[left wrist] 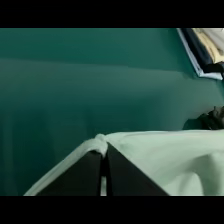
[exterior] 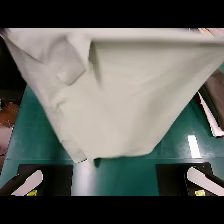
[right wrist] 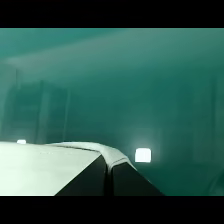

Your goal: Fold the shirts.

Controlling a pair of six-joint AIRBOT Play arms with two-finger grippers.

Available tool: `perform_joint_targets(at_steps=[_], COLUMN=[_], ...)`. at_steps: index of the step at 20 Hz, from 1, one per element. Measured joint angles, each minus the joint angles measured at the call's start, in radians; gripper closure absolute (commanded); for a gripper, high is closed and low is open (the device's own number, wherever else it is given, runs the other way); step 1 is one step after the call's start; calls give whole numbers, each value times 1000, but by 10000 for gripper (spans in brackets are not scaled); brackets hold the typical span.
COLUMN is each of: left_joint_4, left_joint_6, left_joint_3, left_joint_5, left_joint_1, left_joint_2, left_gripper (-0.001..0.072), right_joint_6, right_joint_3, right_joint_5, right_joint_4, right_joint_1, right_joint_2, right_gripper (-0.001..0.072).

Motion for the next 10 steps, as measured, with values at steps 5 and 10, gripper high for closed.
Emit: perform_joint_targets(at_steps=[5,10], left_joint_4=[-7,-9], left_joint_6=[124,181], left_joint_3=[-115,-138], left_joint_5=[115,365], left_joint_1=[-100,-165], left_joint_2=[-138,-277], left_gripper=[684,684], right_joint_6=[-17,-20], right_joint_3=[-128,-158], right_joint_5=[-233,-505], right_joint_4=[-128,-249], right_joint_1=[221,353], right_joint_2=[-142,-273], right_gripper=[695,695])
